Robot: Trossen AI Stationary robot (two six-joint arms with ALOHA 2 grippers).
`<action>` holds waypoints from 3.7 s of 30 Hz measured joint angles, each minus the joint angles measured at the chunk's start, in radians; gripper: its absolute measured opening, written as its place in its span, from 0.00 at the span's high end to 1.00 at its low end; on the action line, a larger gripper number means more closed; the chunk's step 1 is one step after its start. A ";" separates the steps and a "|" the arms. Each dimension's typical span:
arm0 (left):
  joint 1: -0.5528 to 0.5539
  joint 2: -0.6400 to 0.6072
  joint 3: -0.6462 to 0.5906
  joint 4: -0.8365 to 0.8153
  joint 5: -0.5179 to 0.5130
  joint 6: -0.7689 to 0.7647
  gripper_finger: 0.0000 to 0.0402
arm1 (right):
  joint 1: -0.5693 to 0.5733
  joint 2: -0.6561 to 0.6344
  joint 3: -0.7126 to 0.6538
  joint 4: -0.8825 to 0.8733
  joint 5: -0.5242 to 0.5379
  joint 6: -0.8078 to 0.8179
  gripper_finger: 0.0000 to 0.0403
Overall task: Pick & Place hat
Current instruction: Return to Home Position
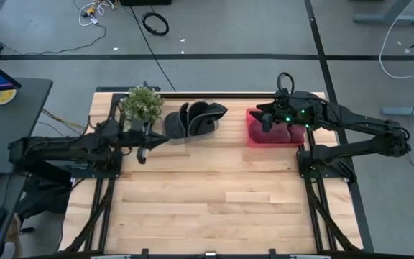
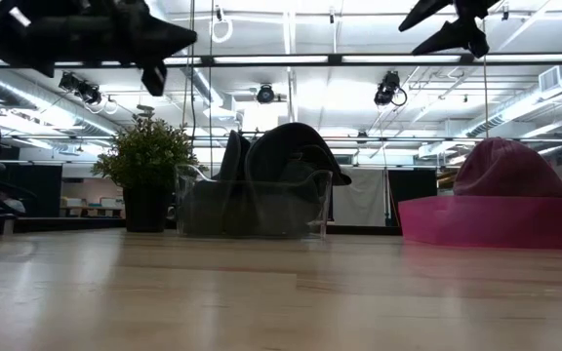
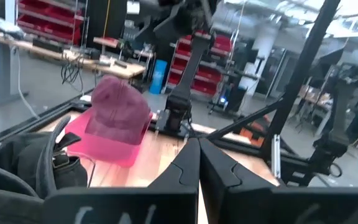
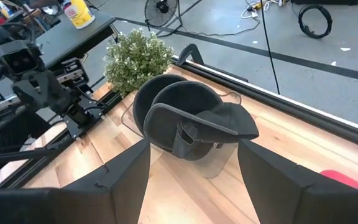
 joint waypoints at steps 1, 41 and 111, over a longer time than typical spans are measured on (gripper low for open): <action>-0.001 -0.030 -0.012 -0.001 0.000 -0.001 0.99 | 0.000 0.004 0.000 0.001 0.000 0.007 0.39; -0.201 -0.583 -0.290 -0.113 -0.195 -0.006 0.99 | 0.000 0.033 0.000 0.002 -0.001 0.084 0.39; -0.219 -0.596 -0.290 -0.356 -0.160 -0.090 0.99 | 0.305 -0.937 -0.678 0.340 -0.076 0.064 1.00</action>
